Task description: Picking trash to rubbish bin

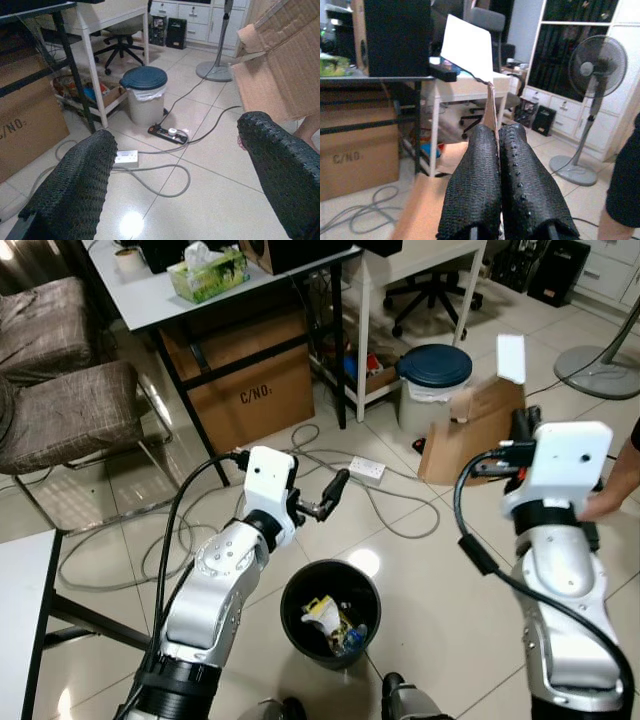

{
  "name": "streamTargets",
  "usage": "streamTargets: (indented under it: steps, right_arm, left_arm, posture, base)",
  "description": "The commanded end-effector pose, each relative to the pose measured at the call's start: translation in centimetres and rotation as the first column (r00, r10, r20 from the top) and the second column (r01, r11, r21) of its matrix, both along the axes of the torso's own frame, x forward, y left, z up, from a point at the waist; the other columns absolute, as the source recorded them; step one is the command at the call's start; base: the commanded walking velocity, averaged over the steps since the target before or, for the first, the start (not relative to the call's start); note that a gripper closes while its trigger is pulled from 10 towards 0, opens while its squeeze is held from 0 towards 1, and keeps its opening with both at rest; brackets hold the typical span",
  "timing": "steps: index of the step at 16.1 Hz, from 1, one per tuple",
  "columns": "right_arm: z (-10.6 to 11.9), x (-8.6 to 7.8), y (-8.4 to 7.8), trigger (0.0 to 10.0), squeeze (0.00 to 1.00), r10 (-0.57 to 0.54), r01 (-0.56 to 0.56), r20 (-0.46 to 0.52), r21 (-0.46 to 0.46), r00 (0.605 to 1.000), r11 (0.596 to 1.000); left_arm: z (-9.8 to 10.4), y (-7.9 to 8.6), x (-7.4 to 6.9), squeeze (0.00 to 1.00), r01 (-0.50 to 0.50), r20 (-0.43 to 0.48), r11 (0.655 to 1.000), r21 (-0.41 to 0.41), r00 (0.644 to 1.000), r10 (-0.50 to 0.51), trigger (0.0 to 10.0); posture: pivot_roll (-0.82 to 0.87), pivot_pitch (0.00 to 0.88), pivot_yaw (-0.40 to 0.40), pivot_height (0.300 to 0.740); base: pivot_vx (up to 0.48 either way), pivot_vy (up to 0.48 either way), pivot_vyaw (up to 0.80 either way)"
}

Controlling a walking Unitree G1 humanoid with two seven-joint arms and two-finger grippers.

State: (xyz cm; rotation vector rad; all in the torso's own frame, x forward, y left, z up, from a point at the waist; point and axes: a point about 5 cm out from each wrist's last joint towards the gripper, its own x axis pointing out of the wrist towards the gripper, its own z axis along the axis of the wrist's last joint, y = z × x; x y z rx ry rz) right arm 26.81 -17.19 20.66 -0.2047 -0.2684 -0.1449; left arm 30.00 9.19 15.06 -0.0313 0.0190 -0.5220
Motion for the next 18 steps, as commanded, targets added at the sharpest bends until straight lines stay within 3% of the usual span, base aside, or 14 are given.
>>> streamTargets:
  steps: [1, 3, 7, 9, 12, 15, 17, 18]
  right_arm:
    - [-0.3, 0.0, 0.4, 10.0, 0.0, 0.017, -0.017, -0.012, 0.02, 1.0, 1.0]
    - [-1.2, 0.1, 0.8, 10.0, 0.0, 0.029, -0.026, -0.041, 0.054, 0.999, 0.998]
    - [-3.5, 0.4, 0.9, 10.0, 0.0, 0.035, -0.018, -0.122, 0.136, 0.992, 0.991]
    - [-6.1, 0.8, 1.0, 10.0, 0.0, 0.054, -0.009, -0.223, 0.201, 0.973, 0.98]
    - [-8.6, 1.4, 1.0, 10.0, 0.0, 0.072, -0.008, -0.289, 0.216, 0.955, 0.976]
    - [-10.1, 1.9, 1.0, 10.0, 0.0, 0.076, -0.005, -0.334, 0.207, 0.94, 0.978]
    - [-11.6, 2.4, 1.0, 10.0, 0.0, 0.084, -0.004, -0.37, 0.211, 0.925, 0.977]
    - [-11.7, 2.5, 1.0, 10.0, 0.0, 0.086, -0.005, -0.371, 0.213, 0.924, 0.977]
  left_arm:
    - [-0.1, 0.5, -0.2, 0.0, -0.015, -0.002, 1.0, 0.017, 1.0, 0.015, 10.0]
    - [-0.4, 1.8, -0.2, 0.0, -0.066, -0.042, 0.998, 0.009, 0.997, 0.066, 10.0]
    - [-1.6, 4.2, -1.4, 0.0, -0.107, -0.062, 0.988, 0.107, 0.991, 0.114, 10.0]
    - [-2.4, 5.4, -1.7, 0.0, -0.131, -0.063, 0.978, 0.159, 0.988, 0.143, 10.0]
    - [-3.4, 7.1, -1.8, 0.0, -0.165, -0.086, 0.962, 0.218, 0.979, 0.187, 10.0]
    - [-3.4, 8.0, -3.0, 0.0, -0.123, -0.122, 0.969, 0.213, 0.981, 0.151, 10.0]
    - [-4.0, 9.8, -5.0, 0.0, -0.031, -0.156, 0.958, 0.285, 0.985, 0.079, 10.0]
    - [-4.1, 10.2, -5.2, 0.0, -0.031, -0.156, 0.955, 0.296, 0.984, 0.081, 10.0]
  posture:
    - [-0.1, 0.189, 0.125, 0.74]
    - [-0.07, 0.236, 0.141, 0.74]
    - [0.0, 0.337, 0.178, 0.74]
    - [0.04, 0.382, 0.194, 0.74]
    - [0.07, 0.414, 0.211, 0.74]
    - [0.1, 0.43, 0.213, 0.74]
    - [0.16, 0.45, 0.215, 0.74]
    - [0.16, 0.45, 0.215, 0.74]
  base:
    - [0.0, 0.0, 0.0]
    - [0.0, 0.0, 0.0]
    - [0.0, 0.0, 0.0]
    - [0.0, 0.0, 0.0]
    - [0.0, 0.0, 0.0]
    - [0.0, 0.0, 0.0]
    - [0.0, 0.0, 0.0]
    - [0.0, 0.0, 0.0]
